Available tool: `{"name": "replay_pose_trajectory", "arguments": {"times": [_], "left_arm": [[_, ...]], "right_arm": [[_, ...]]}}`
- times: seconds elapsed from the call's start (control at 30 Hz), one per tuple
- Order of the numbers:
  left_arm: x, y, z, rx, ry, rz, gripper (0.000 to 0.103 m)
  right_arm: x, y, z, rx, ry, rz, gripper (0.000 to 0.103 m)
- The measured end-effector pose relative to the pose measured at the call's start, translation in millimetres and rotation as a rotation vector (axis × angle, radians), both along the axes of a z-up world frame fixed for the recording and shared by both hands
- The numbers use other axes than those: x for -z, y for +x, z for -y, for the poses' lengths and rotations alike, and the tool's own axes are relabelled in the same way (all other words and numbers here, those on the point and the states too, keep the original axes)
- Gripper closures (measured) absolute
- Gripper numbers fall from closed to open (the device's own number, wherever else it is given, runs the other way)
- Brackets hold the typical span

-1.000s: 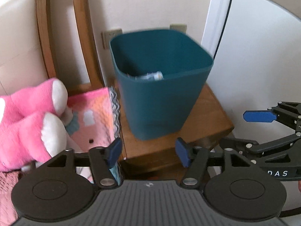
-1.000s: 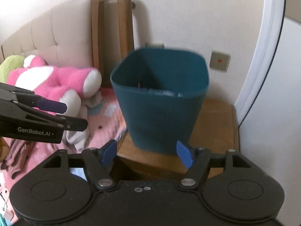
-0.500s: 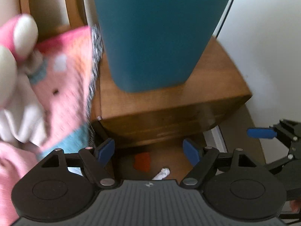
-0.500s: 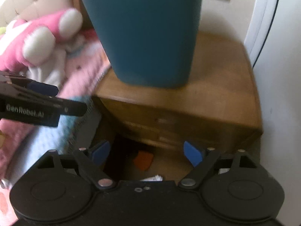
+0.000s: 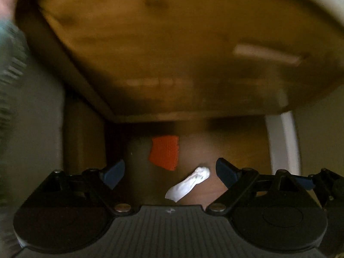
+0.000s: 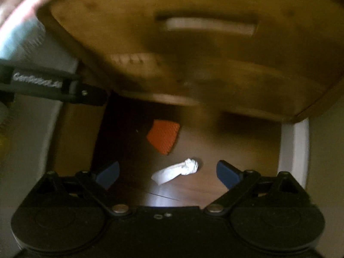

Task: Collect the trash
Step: 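Lower both open tools toward the orange mesh and white tissue under nightstand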

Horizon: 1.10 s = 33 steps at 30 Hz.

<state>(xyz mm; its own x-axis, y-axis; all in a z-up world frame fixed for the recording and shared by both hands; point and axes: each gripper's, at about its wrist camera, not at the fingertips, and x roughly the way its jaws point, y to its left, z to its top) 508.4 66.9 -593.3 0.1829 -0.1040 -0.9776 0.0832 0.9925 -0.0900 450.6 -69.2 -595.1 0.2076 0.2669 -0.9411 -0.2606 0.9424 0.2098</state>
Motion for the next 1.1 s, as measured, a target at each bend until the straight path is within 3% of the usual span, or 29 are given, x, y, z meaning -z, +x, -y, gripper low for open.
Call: {"name": "replay_pose_trajectory", "arguments": {"times": [0.2, 0.5, 0.67, 0.9, 0.97, 1.03, 1.1], "left_arm": [[94, 13, 17, -0.007, 0.003, -0.073, 0.011], [207, 27, 30, 0.051, 0.122, -0.101, 0.011], [251, 29, 31, 0.055, 0.135, -0.133, 0.011], [286, 30, 39, 0.077, 0.141, -0.161, 0.012], [290, 33, 39, 0.075, 0.141, -0.170, 0.022], [290, 36, 37, 0.074, 0.140, -0.186, 0.038], [292, 38, 35, 0.070, 0.135, -0.192, 0.046]], "right_arm": [[96, 6, 0, -0.001, -0.019, -0.054, 0.006], [211, 30, 2, 0.089, -0.014, -0.137, 0.012], [259, 37, -4, 0.079, -0.029, -0.180, 0.014], [297, 37, -5, 0.110, -0.053, -0.245, 0.024], [303, 37, -2, 0.128, -0.049, -0.257, 0.026], [303, 36, -2, 0.137, -0.048, -0.244, 0.027], [301, 36, -2, 0.139, -0.049, -0.230, 0.037]]}}
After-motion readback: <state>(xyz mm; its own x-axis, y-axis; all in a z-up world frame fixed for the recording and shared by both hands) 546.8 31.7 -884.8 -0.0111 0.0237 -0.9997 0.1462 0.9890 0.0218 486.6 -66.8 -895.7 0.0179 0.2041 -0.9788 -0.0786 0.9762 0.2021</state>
